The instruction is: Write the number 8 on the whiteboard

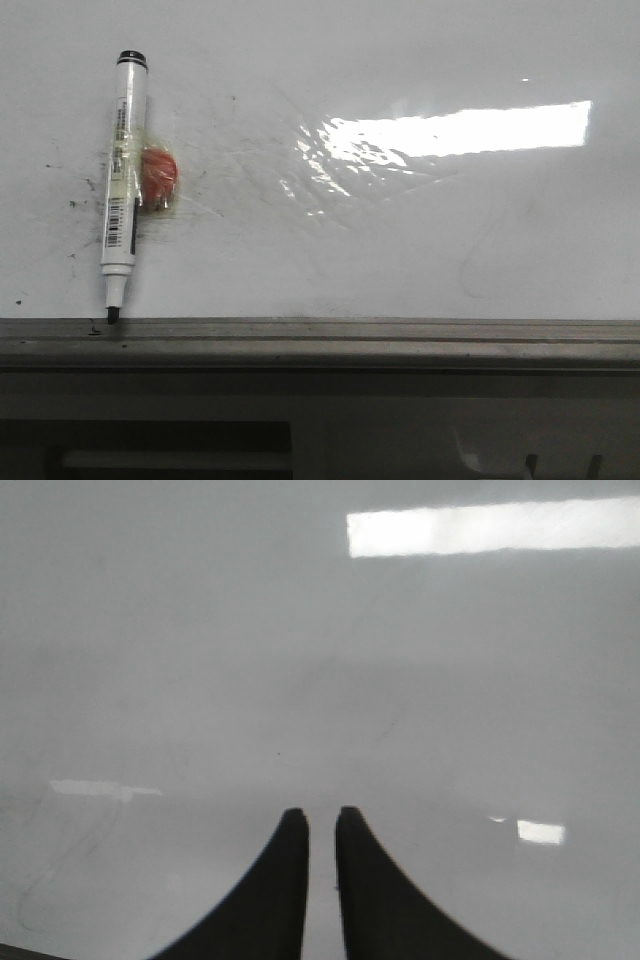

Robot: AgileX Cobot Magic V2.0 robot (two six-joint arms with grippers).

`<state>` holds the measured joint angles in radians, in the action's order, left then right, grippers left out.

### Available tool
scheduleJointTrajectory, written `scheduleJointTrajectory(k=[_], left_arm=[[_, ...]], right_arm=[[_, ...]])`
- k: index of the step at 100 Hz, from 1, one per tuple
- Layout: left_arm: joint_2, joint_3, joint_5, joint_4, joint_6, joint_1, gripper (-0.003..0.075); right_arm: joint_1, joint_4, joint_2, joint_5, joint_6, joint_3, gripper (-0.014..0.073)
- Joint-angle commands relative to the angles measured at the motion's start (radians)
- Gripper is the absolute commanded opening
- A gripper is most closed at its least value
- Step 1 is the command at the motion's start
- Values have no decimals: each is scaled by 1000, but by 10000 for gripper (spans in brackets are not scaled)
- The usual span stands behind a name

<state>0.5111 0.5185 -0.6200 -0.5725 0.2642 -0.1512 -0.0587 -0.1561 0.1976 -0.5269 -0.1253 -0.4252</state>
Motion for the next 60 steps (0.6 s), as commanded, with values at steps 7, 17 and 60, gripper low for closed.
scheduleJointTrajectory(k=[7,17,60], left_arm=[[57,41,38,-20,33,-97,295],[94,41,46,-20,33,-157,295],[310,41,158,-169,33,-299,379]], right_arm=[[5,1,19,69,-8,-42,229],[5,-6,19,62,-8,-42,356],[5,-10,19,57,-8,-42,398]])
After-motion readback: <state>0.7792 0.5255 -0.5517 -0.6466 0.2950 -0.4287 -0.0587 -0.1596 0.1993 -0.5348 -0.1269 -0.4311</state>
